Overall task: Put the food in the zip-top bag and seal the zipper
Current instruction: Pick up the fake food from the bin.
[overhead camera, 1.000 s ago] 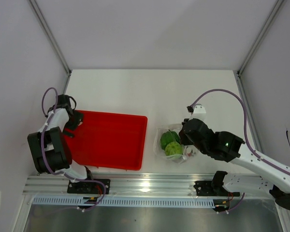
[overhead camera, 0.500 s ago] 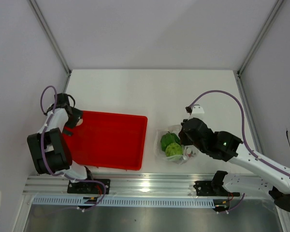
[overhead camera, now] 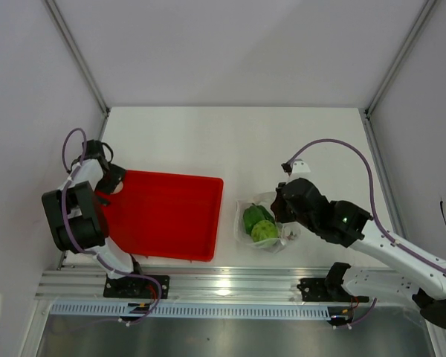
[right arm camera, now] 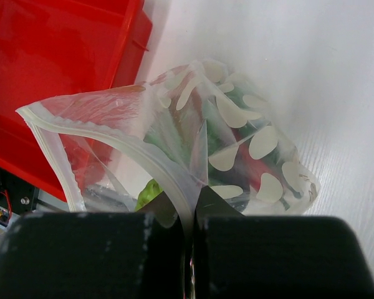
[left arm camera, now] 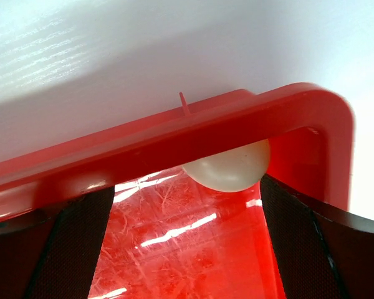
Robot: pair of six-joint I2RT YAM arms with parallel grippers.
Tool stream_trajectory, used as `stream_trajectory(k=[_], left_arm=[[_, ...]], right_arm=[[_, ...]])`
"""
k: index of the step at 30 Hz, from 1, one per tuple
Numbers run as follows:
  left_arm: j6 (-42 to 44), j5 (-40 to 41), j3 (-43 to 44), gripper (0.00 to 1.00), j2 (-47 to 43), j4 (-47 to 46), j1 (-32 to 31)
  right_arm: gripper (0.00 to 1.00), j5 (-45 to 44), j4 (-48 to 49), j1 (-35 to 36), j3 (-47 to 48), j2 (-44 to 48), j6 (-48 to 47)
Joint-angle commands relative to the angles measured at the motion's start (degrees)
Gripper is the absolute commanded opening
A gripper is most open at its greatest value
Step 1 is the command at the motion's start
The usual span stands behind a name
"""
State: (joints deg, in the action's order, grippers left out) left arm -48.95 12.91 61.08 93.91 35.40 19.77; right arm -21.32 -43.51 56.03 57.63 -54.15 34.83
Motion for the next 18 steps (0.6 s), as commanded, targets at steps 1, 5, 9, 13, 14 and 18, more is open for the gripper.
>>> stream_trajectory(k=[1, 5, 9, 13, 14, 18], left_arm=[[1.3, 0.6, 1.4, 0.99, 1.5, -0.3, 0.8], [1.6, 2.7, 1.0, 1.0, 1.5, -0.3, 0.6], [1.5, 2.8, 0.3, 1.0, 0.8, 0.2, 0.7], [3.8, 2.5, -2.9, 0.99, -3.1, -2.8, 0.7], [4.6, 2.3, -3.6, 0.99, -5.4, -3.9, 0.8], [8.6, 1.7, -5.5, 1.0, -8.8, -7.8, 0.7]], right_arm=[[0.0, 1.9, 3.3, -1.2, -0.8, 0.2, -1.9], [0.0, 3.8, 3.8, -2.7, -0.9, 0.4, -2.8], [0.0, 4.7, 4.2, -3.9, -0.9, 1.2, -3.5], [0.0, 5.1, 5.0, -4.9, -1.2, 1.8, -3.9], [0.0, 5.3, 5.2, -5.4, -1.4, 1.9, -4.1], [0.0, 7.0, 5.4, -7.1, -2.0, 2.2, -4.9]])
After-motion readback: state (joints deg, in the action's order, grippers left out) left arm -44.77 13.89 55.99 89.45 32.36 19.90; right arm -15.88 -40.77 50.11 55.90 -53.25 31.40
